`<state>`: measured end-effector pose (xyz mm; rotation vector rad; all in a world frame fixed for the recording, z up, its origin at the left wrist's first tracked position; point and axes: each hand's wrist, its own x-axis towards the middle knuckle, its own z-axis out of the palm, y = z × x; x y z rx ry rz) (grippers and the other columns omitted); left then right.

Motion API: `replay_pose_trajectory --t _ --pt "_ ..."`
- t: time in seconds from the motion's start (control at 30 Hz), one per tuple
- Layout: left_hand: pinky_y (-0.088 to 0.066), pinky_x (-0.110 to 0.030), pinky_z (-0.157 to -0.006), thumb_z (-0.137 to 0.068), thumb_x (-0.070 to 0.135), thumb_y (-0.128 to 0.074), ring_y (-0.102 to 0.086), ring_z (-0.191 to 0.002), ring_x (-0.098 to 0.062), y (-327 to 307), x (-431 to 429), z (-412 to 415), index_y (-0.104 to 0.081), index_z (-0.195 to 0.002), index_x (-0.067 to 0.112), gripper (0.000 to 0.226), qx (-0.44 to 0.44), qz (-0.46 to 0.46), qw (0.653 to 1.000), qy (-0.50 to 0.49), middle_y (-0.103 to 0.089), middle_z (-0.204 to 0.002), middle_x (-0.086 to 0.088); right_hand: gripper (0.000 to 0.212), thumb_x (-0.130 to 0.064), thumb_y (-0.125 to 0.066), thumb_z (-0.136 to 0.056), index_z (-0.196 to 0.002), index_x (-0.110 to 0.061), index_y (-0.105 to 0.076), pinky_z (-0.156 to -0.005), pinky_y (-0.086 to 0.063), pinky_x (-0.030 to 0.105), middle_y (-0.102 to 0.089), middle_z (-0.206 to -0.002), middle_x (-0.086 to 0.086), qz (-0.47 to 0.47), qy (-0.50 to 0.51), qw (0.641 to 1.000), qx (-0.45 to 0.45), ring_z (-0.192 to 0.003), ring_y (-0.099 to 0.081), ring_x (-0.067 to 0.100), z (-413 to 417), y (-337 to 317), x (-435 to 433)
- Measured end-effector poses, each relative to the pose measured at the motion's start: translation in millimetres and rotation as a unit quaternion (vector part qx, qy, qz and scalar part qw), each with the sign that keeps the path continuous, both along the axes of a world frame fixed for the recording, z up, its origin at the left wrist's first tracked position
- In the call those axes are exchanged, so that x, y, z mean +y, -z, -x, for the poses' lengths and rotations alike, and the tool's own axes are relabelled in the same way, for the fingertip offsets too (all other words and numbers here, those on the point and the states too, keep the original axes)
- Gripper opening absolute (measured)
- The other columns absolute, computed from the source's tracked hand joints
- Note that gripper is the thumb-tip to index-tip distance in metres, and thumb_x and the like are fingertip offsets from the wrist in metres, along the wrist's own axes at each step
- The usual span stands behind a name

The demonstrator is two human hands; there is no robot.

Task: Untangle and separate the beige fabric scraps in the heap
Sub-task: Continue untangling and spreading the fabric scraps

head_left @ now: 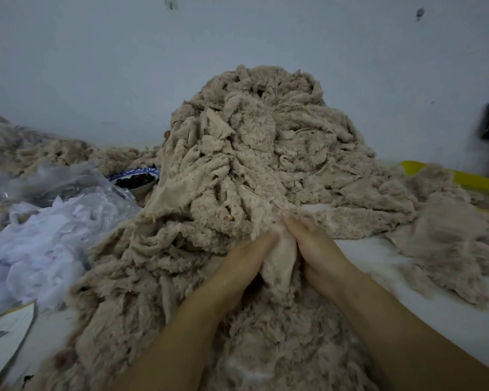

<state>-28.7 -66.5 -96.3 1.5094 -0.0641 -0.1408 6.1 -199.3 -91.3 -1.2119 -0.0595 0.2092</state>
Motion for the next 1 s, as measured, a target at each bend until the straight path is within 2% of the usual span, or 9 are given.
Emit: replay_pose_trajectory --t 0.13,0.27,0.37,0.43,0.53,0.7,0.8,0.87,1.0 --pt "-0.054 -0.012 -0.072 -0.082 0.067 -0.059 -0.072 -0.096 -0.002 -3.1 0.0 -3.5 -0.078 -0.095 0.028 0.045 -0.007 0.033 0.998 -0.054 -0.077 -0.101 0.009 0.014 -0.029 -0.059 -0.096 -0.084 -0.022 -0.059 -0.058 -0.049 0.014 -0.071 -0.075 -0.01 0.244 0.038 0.951 -0.186 -0.067 -0.065 -0.003 7.6 -3.9 3.6" --pt "-0.058 -0.024 -0.063 -0.094 0.038 -0.065 -0.075 -0.087 -0.016 -1.8 8.0 -13.5 -0.077 -0.105 0.013 0.029 0.066 0.137 0.981 -0.117 -0.078 -0.098 -0.008 0.019 -0.033 -0.056 -0.096 -0.096 -0.015 -0.06 -0.065 -0.05 0.034 -0.069 -0.089 0.007 0.399 -0.051 0.883 -0.243 -0.075 -0.064 0.019 16.2 -0.3 16.1" --pt "-0.057 -0.027 -0.065 -0.1 0.024 -0.054 -0.075 -0.075 -0.025 0.0 22.1 -23.6 -0.073 -0.095 0.006 0.026 0.109 0.235 0.954 -0.148 -0.076 -0.083 -0.014 0.026 -0.036 -0.057 -0.098 -0.098 -0.011 -0.064 -0.063 -0.05 0.032 -0.068 -0.08 -0.003 0.405 -0.092 0.872 -0.259 -0.068 -0.063 0.014 20.6 -3.5 13.2" --pt "-0.039 -0.012 -0.052 -0.101 0.009 -0.041 -0.059 -0.055 -0.019 -1.7 35.8 -31.7 -0.053 -0.071 0.011 0.032 0.115 0.351 0.925 -0.091 -0.054 -0.053 -0.009 0.022 -0.032 -0.059 -0.097 -0.083 -0.017 -0.062 -0.049 -0.042 0.023 -0.061 -0.063 -0.01 0.384 -0.127 0.873 -0.271 -0.052 -0.054 0.005 24.8 -3.7 9.1" --pt "-0.029 -0.014 -0.05 -0.105 0.015 -0.032 -0.039 -0.048 -0.011 1.6 55.8 -39.6 -0.039 -0.069 0.018 0.037 0.111 0.445 0.866 -0.201 -0.041 -0.054 0.001 0.014 -0.027 -0.061 -0.097 -0.089 -0.016 -0.065 -0.056 -0.047 0.03 -0.066 -0.066 -0.008 0.32 -0.079 0.918 -0.219 -0.056 -0.06 0.008 16.8 -0.3 -1.2" --pt "-0.043 -0.024 -0.045 -0.083 0.079 -0.047 -0.052 -0.048 -0.013 -6.2 24.3 -23.4 -0.064 -0.059 0.016 0.069 0.083 0.181 0.972 -0.124 -0.056 -0.058 -0.002 0.028 -0.027 -0.066 -0.093 -0.12 -0.034 -0.065 -0.096 -0.054 0.043 -0.07 -0.12 0.001 0.131 -0.021 0.984 -0.12 -0.108 -0.068 0.02 0.7 -1.4 -12.3" --pt "-0.056 -0.025 -0.062 -0.082 0.071 -0.055 -0.073 -0.074 -0.018 -7.3 11.1 -15.4 -0.08 -0.078 0.014 0.063 0.071 0.066 0.994 -0.039 -0.075 -0.084 -0.007 0.012 -0.019 -0.062 -0.095 -0.1 -0.03 -0.063 -0.075 -0.057 0.031 -0.074 -0.094 -0.008 0.169 -0.054 0.971 -0.163 -0.091 -0.07 0.012 6.6 -0.9 -6.0" --pt "-0.059 -0.027 -0.069 -0.096 0.042 -0.057 -0.075 -0.091 -0.02 -8.6 9.1 -9.7 -0.082 -0.09 0.015 0.037 0.08 0.121 0.989 -0.018 -0.077 -0.1 -0.01 0.009 -0.021 -0.063 -0.096 -0.103 -0.022 -0.059 -0.068 -0.054 0.026 -0.073 -0.09 -0.007 0.2 -0.097 0.96 -0.173 -0.084 -0.069 0.01 11.0 0.1 0.1" --pt "-0.062 -0.032 -0.067 -0.086 0.023 -0.065 -0.072 -0.07 -0.017 -13.0 19.0 -14.1 -0.074 -0.085 0.01 0.015 0.08 0.305 0.944 -0.096 -0.071 -0.078 -0.005 0.035 -0.044 -0.062 -0.092 -0.108 -0.012 -0.062 -0.084 -0.051 0.033 -0.071 -0.101 -0.001 0.257 -0.156 0.929 -0.214 -0.093 -0.066 0.014 22.0 -4.2 9.5"
